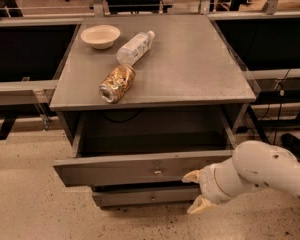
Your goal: Close top drawer
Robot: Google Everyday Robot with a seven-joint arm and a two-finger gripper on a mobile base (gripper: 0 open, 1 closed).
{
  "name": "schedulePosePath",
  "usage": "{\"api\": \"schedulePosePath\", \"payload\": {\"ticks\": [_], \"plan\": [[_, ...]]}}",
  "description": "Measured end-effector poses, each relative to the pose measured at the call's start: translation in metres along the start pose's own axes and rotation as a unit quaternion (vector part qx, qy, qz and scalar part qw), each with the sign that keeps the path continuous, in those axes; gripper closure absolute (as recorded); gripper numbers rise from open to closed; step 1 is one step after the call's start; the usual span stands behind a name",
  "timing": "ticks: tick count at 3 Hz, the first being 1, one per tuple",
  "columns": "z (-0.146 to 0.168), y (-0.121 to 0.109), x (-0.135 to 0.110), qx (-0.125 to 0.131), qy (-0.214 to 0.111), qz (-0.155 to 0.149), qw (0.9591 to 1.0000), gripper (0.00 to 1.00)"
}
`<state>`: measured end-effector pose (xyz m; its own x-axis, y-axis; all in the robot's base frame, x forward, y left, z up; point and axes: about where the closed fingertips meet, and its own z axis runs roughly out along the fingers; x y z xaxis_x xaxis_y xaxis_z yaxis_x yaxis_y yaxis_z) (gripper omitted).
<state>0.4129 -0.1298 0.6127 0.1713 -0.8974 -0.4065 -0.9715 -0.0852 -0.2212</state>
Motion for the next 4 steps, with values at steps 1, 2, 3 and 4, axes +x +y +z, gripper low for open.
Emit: {"api": "schedulePosePath", "payload": {"ticks": [1,2,3,4], "plan": [[0.015,-0.032,0.003,0.004,-0.026,-0.017,0.9995,0.65],[0.025,-0.053,0.007,0.013,-0.02,-0.025,0.9994,0.88],[0.025,-0.053,0.006,0.013,-0.02,-0.025,0.9994,0.92],[0.025,-0.053,0.006,0.013,-0.02,-0.025,0.9994,0.69]]}}
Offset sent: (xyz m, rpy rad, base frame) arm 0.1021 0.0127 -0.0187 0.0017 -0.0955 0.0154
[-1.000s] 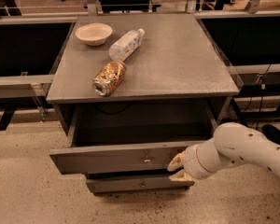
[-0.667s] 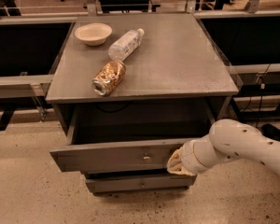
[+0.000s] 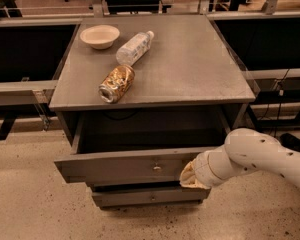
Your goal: Close top drawer
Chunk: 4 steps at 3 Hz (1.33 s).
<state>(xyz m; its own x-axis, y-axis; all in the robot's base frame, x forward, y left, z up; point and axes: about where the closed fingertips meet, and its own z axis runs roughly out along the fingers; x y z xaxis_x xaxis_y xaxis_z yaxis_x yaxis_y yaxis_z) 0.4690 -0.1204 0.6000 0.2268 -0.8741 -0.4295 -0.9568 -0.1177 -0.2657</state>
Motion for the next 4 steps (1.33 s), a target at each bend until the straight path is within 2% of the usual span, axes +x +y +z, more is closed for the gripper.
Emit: {"api": "schedulePosePath", "payload": {"ticks": [3,4], "plan": [[0.0001,0.0,-0.0001,0.0,0.0,0.0,1.0,0.0],[0.0001,0.0,-0.0001,0.0,0.0,0.0,1.0,0.0]]}}
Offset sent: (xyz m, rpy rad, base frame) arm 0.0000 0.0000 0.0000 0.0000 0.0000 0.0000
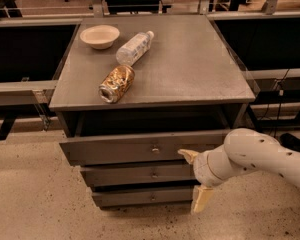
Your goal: Close top drawer
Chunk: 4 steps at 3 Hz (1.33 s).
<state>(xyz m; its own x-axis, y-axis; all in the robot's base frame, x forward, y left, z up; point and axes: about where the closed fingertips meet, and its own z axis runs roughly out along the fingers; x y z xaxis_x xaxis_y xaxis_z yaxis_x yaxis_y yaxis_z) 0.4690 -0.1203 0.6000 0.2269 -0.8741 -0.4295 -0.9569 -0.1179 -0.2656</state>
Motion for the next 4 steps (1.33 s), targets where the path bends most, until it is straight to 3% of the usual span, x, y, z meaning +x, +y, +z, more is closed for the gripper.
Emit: {"api": "schedulePosePath", "payload": {"ticks": [1,2,3,4], "plan": [[-0.002,-0.001,-0.006,-0.008,0.002,-0.014,0.9999,0.17],[-0.01,-0.014,0.001,-0.006,0.027,-0.007,0.9996,0.41],[-0.017,-0.04,0.01,0.017,0.037,0.016,0.999,0.64],[-0.02,-0.065,0.021,0.043,0.071,0.039,0.9958,0.65]]}}
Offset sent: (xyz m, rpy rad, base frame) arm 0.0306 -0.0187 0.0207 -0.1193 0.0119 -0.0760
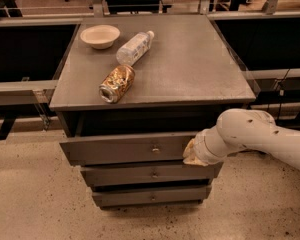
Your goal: Close top drawer
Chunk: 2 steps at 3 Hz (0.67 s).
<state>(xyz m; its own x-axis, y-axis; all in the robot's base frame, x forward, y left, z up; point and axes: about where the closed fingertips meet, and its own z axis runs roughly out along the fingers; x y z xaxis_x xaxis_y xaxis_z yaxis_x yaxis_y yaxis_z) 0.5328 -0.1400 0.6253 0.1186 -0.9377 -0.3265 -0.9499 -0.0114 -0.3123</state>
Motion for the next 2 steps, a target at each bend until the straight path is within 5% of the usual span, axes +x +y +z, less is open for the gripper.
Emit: {"api": "schedulePosePath", "payload": {"ticks": [1,2], "plan": [[0.0017,-0.0154,0.0089,0.017,0.046,0.026,0.9985,0.46],[0.0035,-0.0171,0.009,0.019,0.051,0.059,0.9968,0.23]]}}
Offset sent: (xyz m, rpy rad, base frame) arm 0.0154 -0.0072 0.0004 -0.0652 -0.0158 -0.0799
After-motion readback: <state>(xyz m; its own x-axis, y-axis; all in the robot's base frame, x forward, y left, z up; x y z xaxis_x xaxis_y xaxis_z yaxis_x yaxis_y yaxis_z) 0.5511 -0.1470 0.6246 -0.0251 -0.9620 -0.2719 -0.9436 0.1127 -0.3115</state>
